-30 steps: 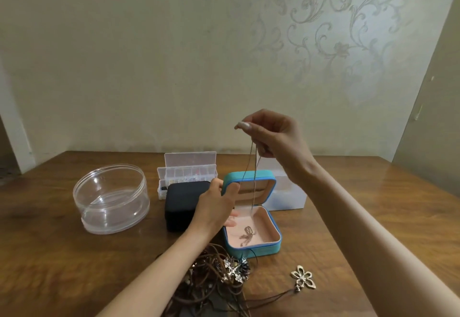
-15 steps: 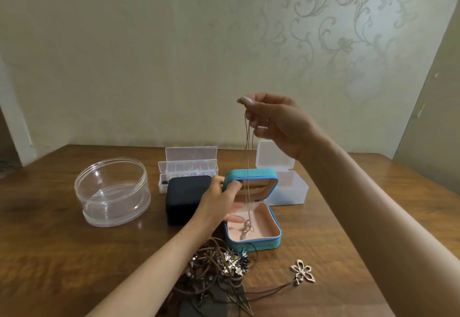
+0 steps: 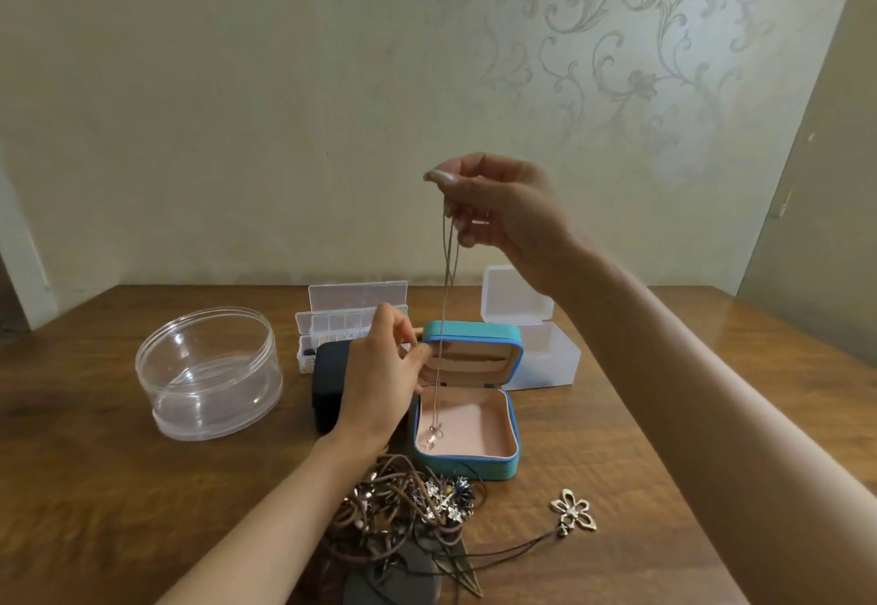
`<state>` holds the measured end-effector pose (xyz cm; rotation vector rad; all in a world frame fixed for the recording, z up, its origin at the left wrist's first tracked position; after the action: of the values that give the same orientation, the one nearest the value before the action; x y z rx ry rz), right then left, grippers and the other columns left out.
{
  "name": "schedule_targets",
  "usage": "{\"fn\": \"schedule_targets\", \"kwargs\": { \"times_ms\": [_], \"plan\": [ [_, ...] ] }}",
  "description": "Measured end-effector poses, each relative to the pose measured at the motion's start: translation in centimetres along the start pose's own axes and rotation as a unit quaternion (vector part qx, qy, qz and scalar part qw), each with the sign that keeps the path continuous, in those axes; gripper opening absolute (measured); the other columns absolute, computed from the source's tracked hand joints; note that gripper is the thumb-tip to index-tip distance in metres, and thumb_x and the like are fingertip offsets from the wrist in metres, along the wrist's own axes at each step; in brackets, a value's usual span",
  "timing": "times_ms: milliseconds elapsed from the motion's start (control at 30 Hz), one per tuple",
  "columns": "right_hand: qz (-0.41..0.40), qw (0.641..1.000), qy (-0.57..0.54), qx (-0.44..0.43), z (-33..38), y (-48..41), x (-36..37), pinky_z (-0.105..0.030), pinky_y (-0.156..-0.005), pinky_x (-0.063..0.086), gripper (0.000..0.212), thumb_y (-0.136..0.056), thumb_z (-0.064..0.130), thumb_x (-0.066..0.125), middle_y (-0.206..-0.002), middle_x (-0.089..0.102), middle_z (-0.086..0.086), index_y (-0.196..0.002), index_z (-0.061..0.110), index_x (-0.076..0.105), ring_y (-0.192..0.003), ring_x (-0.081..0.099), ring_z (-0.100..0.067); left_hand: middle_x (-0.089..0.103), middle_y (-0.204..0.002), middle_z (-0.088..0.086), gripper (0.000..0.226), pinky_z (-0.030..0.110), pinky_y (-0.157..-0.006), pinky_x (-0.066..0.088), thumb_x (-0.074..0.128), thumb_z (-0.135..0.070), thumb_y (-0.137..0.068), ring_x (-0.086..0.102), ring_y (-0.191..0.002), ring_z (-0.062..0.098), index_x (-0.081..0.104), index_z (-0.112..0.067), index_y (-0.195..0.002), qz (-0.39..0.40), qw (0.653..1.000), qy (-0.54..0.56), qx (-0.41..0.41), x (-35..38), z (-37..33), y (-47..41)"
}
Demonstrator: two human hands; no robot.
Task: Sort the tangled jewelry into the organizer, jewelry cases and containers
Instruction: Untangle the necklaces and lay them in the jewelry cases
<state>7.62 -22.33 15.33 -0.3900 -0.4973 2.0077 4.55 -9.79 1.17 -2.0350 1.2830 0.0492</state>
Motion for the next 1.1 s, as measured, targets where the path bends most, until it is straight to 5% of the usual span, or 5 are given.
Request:
{"fn": "schedule_targets", "kwargs": {
  "times_ms": [200,367,500,900,1100],
  "plan": [
    [-0.006,0.999,0.018,0.038,-2.4,1.8,0.1,-0.022,-0.049,0.044,0.005,-0.086,0.008,0.065,-0.063,0.056,-0.007,-0.087,0.004,0.066,-0.052,0.049,-0.015,0.067,-0.102,0.004,0.027,0.016,-0.043,0.046,0.059,-0.012,-0.090,0.065,-0.049,0.009,0.039,-0.029,-0.084,0.004,0.999,-0.015,0.035,0.2,0.2,-0.2],
    [0.005,0.999,0.015,0.035,-3.7,3.1,0.1,-0.021,-0.047,0.046,0.003,-0.086,0.006,0.064,-0.057,0.058,-0.004,-0.083,0.007,0.066,-0.049,0.051,-0.014,0.066,-0.075,0.003,0.027,0.033,-0.050,0.052,0.066,-0.026,-0.084,0.061,-0.041,0.011,0.040,-0.023,-0.082,-0.009,1.000,0.013,0.008,0.2,0.2,-0.5],
    [0.010,1.000,0.018,0.013,-5.3,4.4,-0.1,-0.021,-0.045,0.047,0.006,-0.087,-0.001,0.061,-0.058,0.058,-0.007,-0.084,0.004,0.063,-0.045,0.053,-0.012,0.061,-0.065,0.006,0.025,0.026,-0.044,0.045,0.065,-0.024,-0.085,0.060,-0.040,0.013,0.042,-0.015,-0.081,-0.007,0.999,0.038,-0.012,0.2,0.2,-1.4],
    [-0.041,0.995,0.053,0.069,-11.6,6.4,-1.6,-0.026,-0.052,0.054,0.010,-0.086,-0.004,0.061,-0.061,0.066,-0.005,-0.084,0.006,0.065,-0.053,0.063,-0.016,0.063,-0.104,0.000,0.028,0.029,-0.071,0.054,0.060,-0.030,-0.089,0.063,-0.087,0.016,0.047,-0.013,-0.107,0.018,0.998,-0.057,0.006,0.4,0.3,-2.1],
    [-0.035,0.997,0.014,0.067,-11.5,6.8,-1.4,-0.025,-0.056,0.056,0.011,-0.088,-0.008,0.056,-0.066,0.067,-0.010,-0.087,0.000,0.064,-0.056,0.066,-0.017,0.054,-0.074,-0.010,0.019,0.022,-0.054,0.039,0.057,-0.032,-0.088,0.055,-0.066,0.011,0.045,-0.017,-0.089,-0.125,0.989,-0.065,0.049,-0.6,-1.3,0.1]
  ]
}}
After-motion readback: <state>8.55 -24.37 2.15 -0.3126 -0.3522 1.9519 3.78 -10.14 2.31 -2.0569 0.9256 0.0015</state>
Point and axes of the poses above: each hand's wrist, its own y-axis away from the middle knuckle, its own x-axis out of the palm, z = x × y, the point moved 2 cm from there along -y, towards the middle knuckle
